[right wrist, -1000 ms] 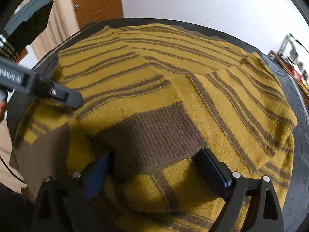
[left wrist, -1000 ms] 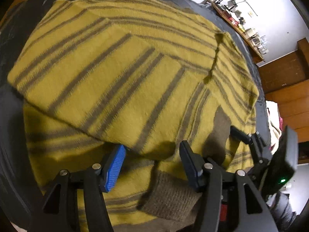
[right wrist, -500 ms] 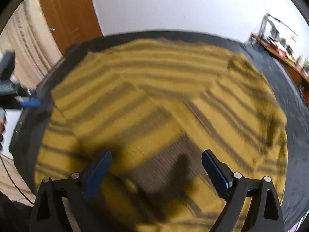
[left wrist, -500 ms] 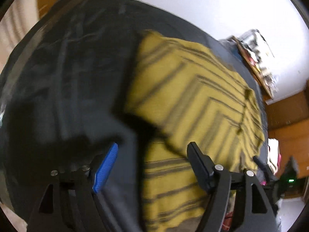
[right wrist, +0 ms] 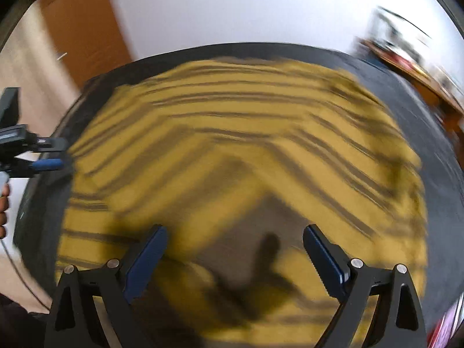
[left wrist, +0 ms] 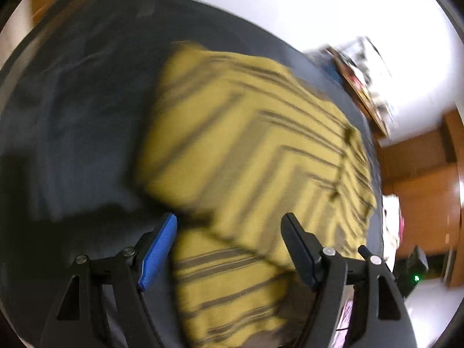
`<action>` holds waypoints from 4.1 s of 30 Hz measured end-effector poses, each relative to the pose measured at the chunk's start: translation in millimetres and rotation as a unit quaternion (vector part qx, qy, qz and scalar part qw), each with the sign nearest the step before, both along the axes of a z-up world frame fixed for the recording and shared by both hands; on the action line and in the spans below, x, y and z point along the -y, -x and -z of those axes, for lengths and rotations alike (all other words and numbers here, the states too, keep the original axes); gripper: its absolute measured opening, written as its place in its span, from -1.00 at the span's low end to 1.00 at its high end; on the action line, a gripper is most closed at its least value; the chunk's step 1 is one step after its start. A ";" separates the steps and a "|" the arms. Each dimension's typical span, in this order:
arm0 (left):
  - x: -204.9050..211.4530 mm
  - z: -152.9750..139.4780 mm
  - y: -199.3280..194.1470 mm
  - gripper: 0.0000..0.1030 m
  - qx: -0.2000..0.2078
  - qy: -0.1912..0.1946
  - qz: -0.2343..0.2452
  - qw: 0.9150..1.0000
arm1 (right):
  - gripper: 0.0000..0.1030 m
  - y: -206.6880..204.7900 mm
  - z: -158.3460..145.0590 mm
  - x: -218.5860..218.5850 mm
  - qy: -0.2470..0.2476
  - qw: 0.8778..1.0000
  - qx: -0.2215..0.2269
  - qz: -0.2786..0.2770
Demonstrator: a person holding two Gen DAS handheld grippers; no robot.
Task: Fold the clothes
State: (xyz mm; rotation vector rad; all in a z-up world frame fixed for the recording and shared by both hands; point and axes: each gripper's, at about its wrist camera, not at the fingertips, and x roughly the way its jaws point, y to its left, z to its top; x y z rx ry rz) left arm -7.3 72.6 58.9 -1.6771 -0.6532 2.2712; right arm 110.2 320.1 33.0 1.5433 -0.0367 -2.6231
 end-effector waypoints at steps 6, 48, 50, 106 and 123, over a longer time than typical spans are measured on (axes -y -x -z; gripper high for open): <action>-124.7 -22.9 50.5 0.56 -0.010 -0.034 0.137 0.990 | 0.87 -48.6 -6.5 -97.8 -0.013 0.989 -0.002 0.147; -453.8 64.4 221.5 0.99 0.105 0.222 0.093 0.965 | 0.87 -111.3 24.7 -241.6 0.107 0.985 -0.016 0.134; -455.9 64.3 219.0 0.99 0.093 0.228 0.097 0.964 | 0.87 -110.0 25.9 -243.9 0.104 0.985 -0.016 0.135; -182.7 56.2 201.4 -0.28 0.055 -0.114 0.125 0.984 | -0.76 -108.5 15.3 -28.9 0.082 0.993 0.087 0.023; -243.9 -18.5 121.7 0.51 -0.036 -0.103 0.265 0.958 | 0.21 -76.2 -13.5 -42.7 0.027 0.997 0.002 0.069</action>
